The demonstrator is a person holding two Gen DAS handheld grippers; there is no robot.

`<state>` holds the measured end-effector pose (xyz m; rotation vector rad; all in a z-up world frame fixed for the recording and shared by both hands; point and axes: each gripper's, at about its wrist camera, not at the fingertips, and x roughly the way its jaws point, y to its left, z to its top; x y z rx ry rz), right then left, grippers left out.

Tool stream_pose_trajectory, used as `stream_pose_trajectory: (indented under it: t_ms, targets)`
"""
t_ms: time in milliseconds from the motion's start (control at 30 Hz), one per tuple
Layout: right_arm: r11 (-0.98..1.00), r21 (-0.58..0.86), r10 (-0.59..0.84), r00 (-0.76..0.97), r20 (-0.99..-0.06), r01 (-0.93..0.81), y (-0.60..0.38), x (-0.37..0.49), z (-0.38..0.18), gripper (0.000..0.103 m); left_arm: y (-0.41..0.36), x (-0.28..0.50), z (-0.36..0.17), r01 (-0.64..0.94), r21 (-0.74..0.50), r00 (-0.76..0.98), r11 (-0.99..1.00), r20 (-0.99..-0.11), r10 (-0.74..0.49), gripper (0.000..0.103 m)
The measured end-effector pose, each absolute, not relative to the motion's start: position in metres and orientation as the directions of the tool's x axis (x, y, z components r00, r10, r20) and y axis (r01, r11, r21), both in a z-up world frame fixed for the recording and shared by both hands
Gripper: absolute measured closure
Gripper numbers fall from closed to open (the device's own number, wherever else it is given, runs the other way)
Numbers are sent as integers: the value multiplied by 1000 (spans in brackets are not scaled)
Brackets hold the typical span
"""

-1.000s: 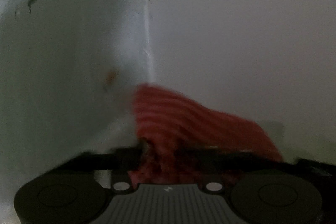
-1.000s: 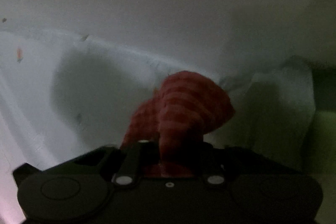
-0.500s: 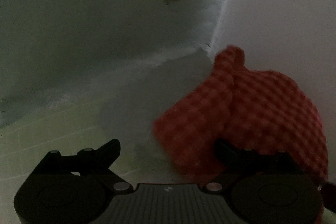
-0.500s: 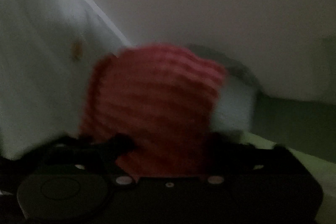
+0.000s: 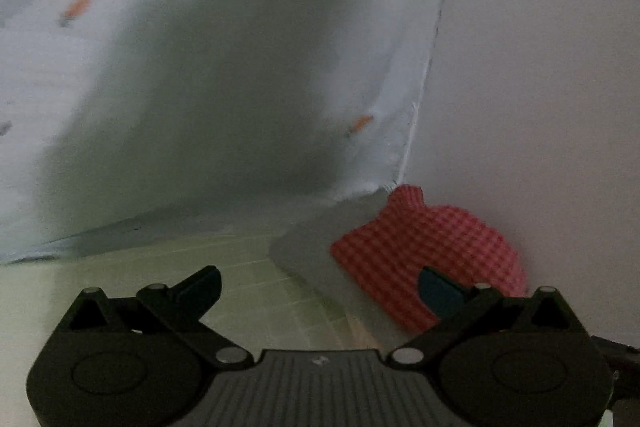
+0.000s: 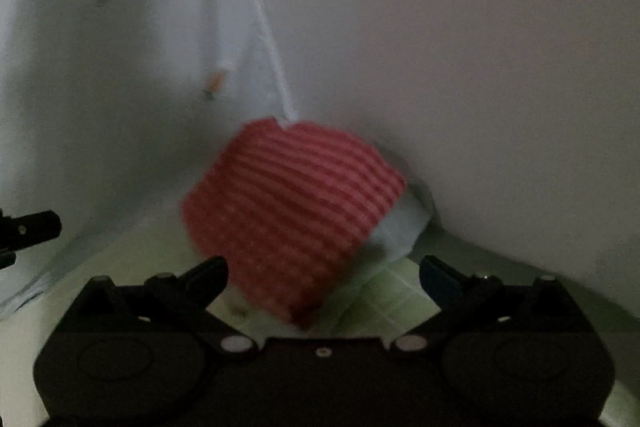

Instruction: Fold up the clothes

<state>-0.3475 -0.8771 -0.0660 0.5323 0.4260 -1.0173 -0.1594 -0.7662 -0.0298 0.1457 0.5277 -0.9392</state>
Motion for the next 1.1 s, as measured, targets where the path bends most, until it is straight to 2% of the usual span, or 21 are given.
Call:
stream_pose_trajectory:
  t_ms: [133,467,1100]
  targets:
    - [471,178,-688,486,-539,864,-829,-355,-44,0,-721,-190,-17,796,-111,486,594,-467,-739,0]
    - [514,120,-683,490,-542,849,-736,-377,-35,0,-667,-236,-16,854,-38,425,519,-523,-739,0]
    - [449,85,-717,415,-561,889,-687,-396,-38,0,-614,-255,-22,886,-67,353,458,-542,-763,0]
